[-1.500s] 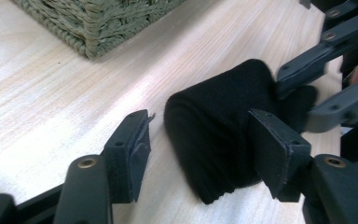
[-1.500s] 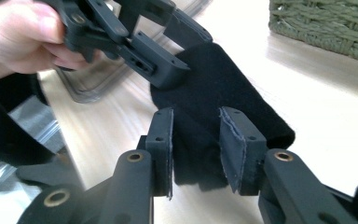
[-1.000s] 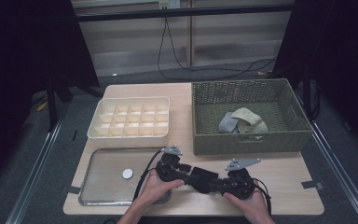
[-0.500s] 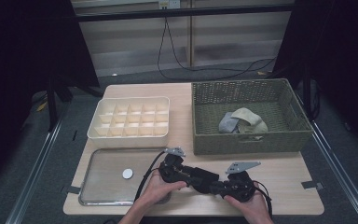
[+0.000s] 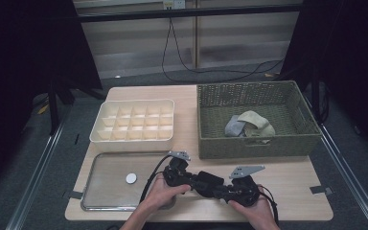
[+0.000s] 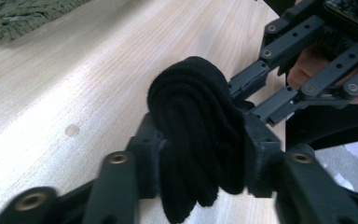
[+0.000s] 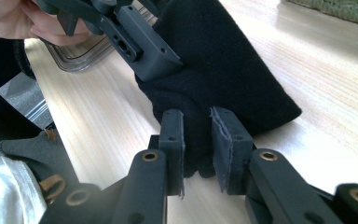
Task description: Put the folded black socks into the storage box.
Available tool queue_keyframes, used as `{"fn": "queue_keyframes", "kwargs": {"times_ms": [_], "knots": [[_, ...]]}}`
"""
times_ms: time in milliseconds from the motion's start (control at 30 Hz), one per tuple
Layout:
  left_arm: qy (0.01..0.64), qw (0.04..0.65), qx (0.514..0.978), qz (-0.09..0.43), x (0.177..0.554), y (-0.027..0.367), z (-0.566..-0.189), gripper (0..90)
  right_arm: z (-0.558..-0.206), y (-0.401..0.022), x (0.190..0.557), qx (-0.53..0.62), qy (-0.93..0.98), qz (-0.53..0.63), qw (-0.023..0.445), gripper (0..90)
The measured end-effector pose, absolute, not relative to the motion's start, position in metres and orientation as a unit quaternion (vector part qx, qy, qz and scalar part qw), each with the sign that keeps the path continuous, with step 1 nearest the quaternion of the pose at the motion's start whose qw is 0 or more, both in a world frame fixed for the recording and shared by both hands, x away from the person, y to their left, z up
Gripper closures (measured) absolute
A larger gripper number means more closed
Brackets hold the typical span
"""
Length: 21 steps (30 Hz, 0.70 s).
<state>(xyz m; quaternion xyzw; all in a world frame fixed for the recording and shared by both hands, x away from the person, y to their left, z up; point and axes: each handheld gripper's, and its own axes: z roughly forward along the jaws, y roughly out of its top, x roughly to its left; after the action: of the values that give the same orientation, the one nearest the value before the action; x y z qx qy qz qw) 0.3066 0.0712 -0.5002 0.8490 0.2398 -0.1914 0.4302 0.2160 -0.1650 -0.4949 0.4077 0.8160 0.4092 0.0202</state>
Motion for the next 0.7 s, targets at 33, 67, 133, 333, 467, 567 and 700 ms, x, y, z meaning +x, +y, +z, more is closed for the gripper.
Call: {"fn": "queue_keyframes", "kwargs": {"times_ms": [33,67,133,333,467,567,700], "knots": [[0.241,0.430,0.850,-0.187,0.306,0.071,-0.499,62.1,-0.495,-0.165,0.217,0.408,0.815,0.411,0.020,74.4],[0.241,0.429,0.850,-0.187,0.306,0.072,-0.498,63.4,-0.496,-0.164,0.217,0.408,0.814,0.414,0.019,74.3],[0.243,0.427,0.850,-0.190,0.307,0.073,-0.497,65.0,-0.496,-0.165,0.219,0.408,0.812,0.416,0.014,73.8],[0.239,0.420,0.855,-0.188,0.308,0.071,-0.491,66.9,-0.495,-0.167,0.221,0.409,0.808,0.423,0.010,70.6],[0.237,0.417,0.859,-0.178,0.308,0.073,-0.487,67.0,-0.493,-0.169,0.222,0.410,0.806,0.427,0.011,64.7],[0.239,0.416,0.860,-0.174,0.309,0.075,-0.484,67.0,-0.492,-0.170,0.222,0.410,0.802,0.433,0.011,60.1],[0.244,0.414,0.860,-0.172,0.311,0.079,-0.482,67.1,-0.489,-0.171,0.222,0.414,0.799,0.436,0.017,54.7]]}}
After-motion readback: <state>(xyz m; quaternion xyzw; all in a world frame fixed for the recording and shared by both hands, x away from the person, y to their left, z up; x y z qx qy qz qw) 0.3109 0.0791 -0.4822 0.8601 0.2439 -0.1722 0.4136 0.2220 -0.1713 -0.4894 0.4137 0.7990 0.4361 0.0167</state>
